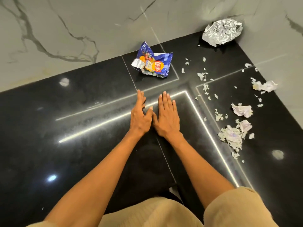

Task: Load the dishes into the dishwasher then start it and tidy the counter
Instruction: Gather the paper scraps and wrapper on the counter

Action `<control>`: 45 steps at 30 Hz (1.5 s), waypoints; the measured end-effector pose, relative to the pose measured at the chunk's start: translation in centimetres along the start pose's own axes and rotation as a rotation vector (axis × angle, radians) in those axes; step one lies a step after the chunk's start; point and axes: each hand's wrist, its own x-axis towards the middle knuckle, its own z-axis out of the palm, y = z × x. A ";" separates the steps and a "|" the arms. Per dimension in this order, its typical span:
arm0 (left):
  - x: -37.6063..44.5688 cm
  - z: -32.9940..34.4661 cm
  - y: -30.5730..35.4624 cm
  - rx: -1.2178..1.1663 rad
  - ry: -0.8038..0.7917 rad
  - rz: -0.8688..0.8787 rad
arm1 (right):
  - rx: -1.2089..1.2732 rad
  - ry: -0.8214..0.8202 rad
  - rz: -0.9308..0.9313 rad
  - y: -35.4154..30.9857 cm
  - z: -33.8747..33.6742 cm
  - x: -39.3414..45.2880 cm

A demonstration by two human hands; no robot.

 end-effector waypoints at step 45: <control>17.6 9.1 5.7 0.269 -0.027 0.110 | 0.291 0.432 0.361 21.2 -14.0 19.4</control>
